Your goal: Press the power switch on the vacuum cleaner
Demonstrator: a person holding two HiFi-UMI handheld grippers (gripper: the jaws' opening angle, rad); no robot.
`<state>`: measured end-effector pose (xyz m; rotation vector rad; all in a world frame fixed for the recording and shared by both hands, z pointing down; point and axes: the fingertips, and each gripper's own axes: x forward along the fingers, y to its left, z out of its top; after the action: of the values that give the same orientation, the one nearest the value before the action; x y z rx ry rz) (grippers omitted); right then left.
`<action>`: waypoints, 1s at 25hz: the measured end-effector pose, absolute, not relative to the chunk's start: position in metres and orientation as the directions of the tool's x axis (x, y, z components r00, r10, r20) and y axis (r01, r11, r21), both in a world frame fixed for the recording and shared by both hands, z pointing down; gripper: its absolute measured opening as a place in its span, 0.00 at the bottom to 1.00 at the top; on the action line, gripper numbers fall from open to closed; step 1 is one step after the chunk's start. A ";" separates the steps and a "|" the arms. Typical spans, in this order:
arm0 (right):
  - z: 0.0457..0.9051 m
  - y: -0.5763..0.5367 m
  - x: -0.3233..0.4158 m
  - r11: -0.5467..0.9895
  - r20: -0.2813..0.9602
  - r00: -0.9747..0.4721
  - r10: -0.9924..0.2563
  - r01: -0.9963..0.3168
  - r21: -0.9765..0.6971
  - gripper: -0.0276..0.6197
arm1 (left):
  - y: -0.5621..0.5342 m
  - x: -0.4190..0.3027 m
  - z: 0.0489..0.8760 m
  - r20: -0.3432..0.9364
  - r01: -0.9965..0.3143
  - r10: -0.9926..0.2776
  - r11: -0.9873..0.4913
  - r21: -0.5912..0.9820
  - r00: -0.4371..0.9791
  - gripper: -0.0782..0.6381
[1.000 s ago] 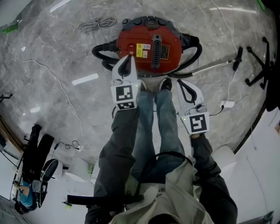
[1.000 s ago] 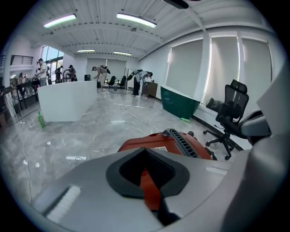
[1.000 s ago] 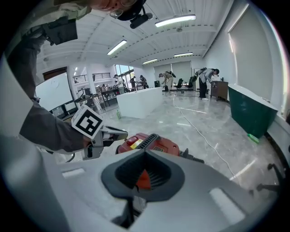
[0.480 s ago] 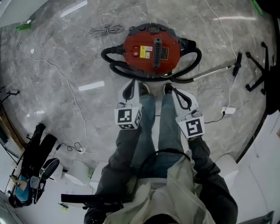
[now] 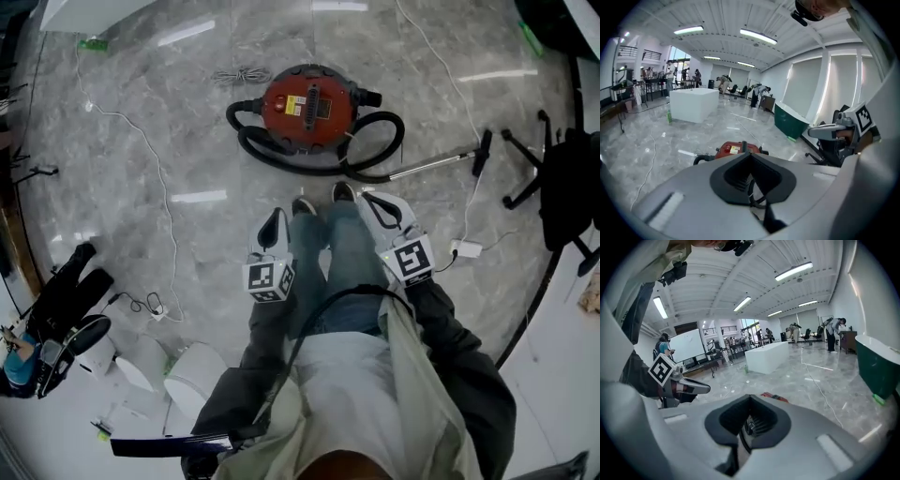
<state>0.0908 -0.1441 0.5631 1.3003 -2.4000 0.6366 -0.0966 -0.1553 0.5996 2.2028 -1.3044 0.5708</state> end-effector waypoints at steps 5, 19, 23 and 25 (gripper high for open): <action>0.499 -0.114 0.126 0.454 0.429 -0.475 -0.768 -0.877 -0.159 0.05 | -0.137 -0.074 0.510 0.473 -0.885 -0.748 -0.397 0.243 0.465 0.11; 0.411 0.099 0.123 0.417 0.303 -0.405 -0.863 -0.909 -0.027 0.05 | 0.061 -0.081 0.410 0.292 -0.860 -0.809 -0.485 0.159 0.510 0.11; 0.384 0.173 0.109 0.422 0.269 -0.406 -0.873 -0.907 -0.001 0.05 | 0.132 -0.086 0.384 0.251 -0.847 -0.809 -0.503 0.169 0.531 0.11; 0.375 0.203 0.107 0.417 0.268 -0.401 -0.876 -0.909 0.003 0.05 | 0.161 -0.081 0.380 0.245 -0.836 -0.800 -0.523 0.163 0.548 0.11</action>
<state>0.1072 0.2033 0.3745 1.5681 -2.4441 0.2103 -0.0812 0.1613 0.3801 2.5257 -1.3646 0.2020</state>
